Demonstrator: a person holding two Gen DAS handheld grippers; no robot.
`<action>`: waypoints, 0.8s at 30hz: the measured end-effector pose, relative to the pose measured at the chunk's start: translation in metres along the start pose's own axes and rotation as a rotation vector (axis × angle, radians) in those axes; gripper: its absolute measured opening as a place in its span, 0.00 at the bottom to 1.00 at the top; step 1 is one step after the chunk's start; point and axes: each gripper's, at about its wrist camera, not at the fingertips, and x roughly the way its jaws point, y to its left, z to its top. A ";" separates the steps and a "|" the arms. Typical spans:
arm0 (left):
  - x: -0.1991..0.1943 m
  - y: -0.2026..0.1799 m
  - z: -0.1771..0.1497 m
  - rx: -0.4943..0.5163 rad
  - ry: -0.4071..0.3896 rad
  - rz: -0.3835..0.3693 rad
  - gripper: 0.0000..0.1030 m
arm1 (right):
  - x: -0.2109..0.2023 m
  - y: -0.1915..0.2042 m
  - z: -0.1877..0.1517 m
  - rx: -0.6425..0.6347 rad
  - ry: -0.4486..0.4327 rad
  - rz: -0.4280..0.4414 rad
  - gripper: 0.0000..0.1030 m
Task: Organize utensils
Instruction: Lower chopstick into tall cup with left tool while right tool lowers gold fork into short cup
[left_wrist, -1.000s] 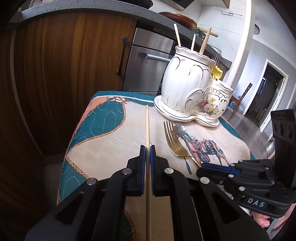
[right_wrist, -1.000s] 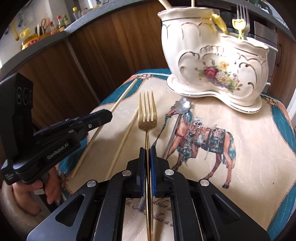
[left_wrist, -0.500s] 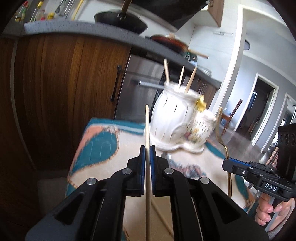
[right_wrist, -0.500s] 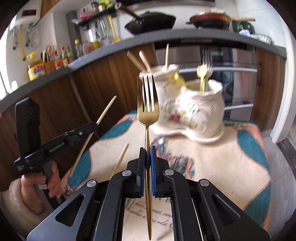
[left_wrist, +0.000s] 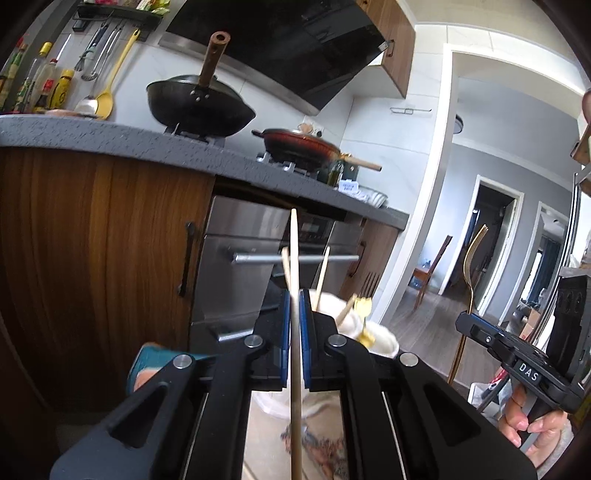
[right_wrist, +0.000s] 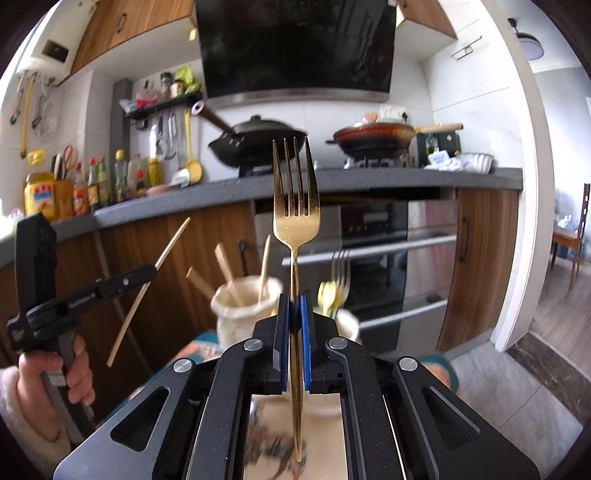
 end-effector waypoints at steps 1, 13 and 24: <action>0.004 0.000 0.003 0.002 -0.010 -0.007 0.05 | 0.004 -0.002 0.006 0.011 -0.019 -0.005 0.07; 0.065 -0.002 0.044 0.005 -0.131 -0.071 0.05 | 0.066 -0.033 0.037 0.146 -0.126 -0.038 0.07; 0.104 -0.006 0.038 -0.005 -0.150 -0.111 0.05 | 0.084 -0.043 0.035 0.184 -0.156 -0.026 0.07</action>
